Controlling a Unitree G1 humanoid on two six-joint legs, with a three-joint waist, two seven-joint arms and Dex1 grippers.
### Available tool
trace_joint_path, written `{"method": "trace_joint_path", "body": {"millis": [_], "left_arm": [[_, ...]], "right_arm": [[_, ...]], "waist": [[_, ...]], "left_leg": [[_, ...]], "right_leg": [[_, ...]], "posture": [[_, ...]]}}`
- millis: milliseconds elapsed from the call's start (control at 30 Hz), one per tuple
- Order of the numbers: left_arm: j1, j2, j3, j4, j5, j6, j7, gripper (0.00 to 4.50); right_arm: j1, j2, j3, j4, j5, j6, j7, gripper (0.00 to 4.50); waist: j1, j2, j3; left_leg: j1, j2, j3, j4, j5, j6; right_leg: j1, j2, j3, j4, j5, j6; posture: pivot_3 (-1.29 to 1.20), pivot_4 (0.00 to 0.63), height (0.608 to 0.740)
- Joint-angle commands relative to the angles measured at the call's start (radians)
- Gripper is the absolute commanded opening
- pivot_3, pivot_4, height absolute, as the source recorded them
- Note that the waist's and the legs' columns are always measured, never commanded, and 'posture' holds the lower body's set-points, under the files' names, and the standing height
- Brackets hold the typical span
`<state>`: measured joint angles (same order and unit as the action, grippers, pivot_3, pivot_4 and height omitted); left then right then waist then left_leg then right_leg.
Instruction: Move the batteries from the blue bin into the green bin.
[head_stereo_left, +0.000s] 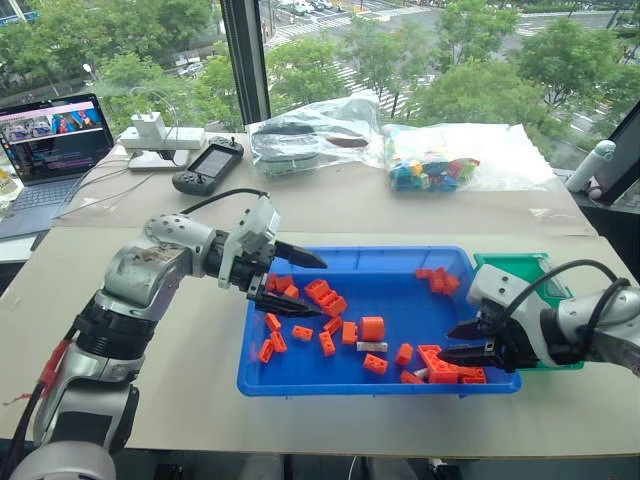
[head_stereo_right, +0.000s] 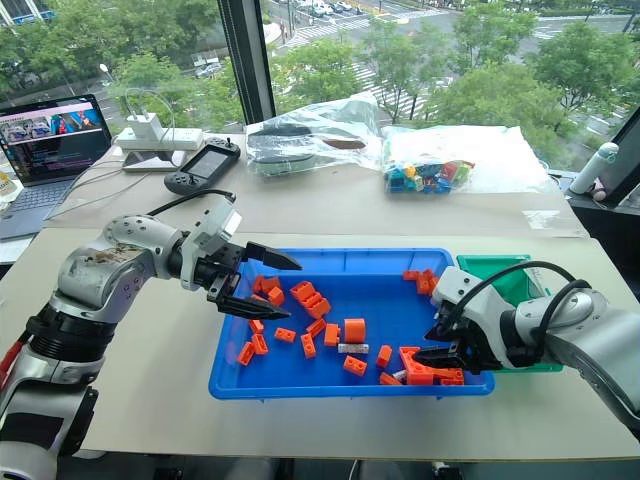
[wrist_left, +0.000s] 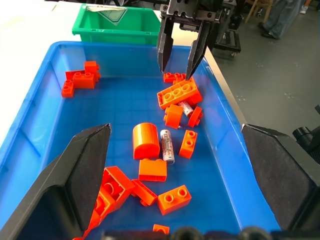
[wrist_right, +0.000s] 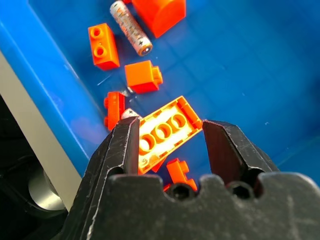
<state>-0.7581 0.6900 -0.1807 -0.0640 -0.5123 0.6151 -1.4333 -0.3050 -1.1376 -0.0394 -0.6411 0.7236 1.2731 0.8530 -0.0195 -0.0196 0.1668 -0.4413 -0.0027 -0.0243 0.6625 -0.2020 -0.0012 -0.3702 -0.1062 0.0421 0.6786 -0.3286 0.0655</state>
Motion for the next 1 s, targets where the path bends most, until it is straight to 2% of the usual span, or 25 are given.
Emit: {"method": "trace_joint_path", "body": {"millis": [33,267,567,833,867,900,1000], "left_arm": [[0.000,0.008,0.008,-0.019,-0.002,-0.012,-0.004,4.50],[-0.002,0.004,0.004,-0.017,0.000,-0.012,-0.004,4.50],[0.001,0.006,0.000,-0.021,0.003,-0.011,-0.006,4.50],[0.008,0.016,-0.013,-0.023,0.007,-0.012,-0.016,4.50],[0.009,0.016,-0.014,-0.024,0.007,-0.013,-0.016,4.50],[0.010,0.016,-0.015,-0.024,0.007,-0.013,-0.016,4.50],[0.009,0.015,-0.018,-0.021,0.010,-0.014,-0.013,4.50]], "right_arm": [[-0.019,-0.004,-0.013,-0.020,0.026,0.032,-0.016,2.36],[0.008,-0.047,-0.042,-0.032,0.062,0.030,0.013,2.36],[0.060,-0.008,-0.007,-0.047,0.070,0.053,-0.052,2.36],[0.044,0.025,-0.099,-0.039,0.143,0.120,-0.081,2.36],[0.043,0.023,-0.109,-0.042,0.153,0.128,-0.082,2.86],[0.041,0.022,-0.116,-0.046,0.163,0.135,-0.084,3.03],[-0.002,0.067,-0.168,-0.049,0.211,0.160,-0.115,4.05]], "waist": [[0.002,0.000,0.000],[0.003,0.000,0.000],[0.003,0.000,0.000],[0.003,0.000,0.000],[0.002,0.000,0.000],[0.002,0.000,0.000],[0.001,0.000,0.000]], "left_leg": [[0.000,0.000,0.000,0.000,0.000,0.000],[0.000,0.000,0.000,0.000,0.000,0.000],[0.000,0.000,0.000,0.000,0.000,0.000],[0.000,0.000,0.000,0.000,0.000,0.000],[0.000,0.000,0.000,0.000,0.000,0.000],[0.000,0.000,0.000,0.000,0.000,0.000],[0.000,0.000,0.000,0.000,0.000,0.000]], "right_leg": [[0.000,0.000,0.000,0.000,0.000,0.000],[0.000,0.000,0.000,0.000,0.000,0.000],[0.000,0.000,0.000,0.000,0.000,0.000],[0.000,0.000,0.000,0.000,0.000,0.000],[0.000,0.000,0.000,0.000,0.000,0.000],[0.000,0.000,0.000,0.000,0.000,0.000],[0.000,0.000,0.000,0.000,0.000,0.000]], "posture": [[0.00,0.150,0.732],[0.00,0.150,0.732],[0.00,0.150,0.732],[0.00,0.150,0.732],[0.00,0.150,0.732],[0.00,0.150,0.732],[0.00,0.150,0.732]]}}
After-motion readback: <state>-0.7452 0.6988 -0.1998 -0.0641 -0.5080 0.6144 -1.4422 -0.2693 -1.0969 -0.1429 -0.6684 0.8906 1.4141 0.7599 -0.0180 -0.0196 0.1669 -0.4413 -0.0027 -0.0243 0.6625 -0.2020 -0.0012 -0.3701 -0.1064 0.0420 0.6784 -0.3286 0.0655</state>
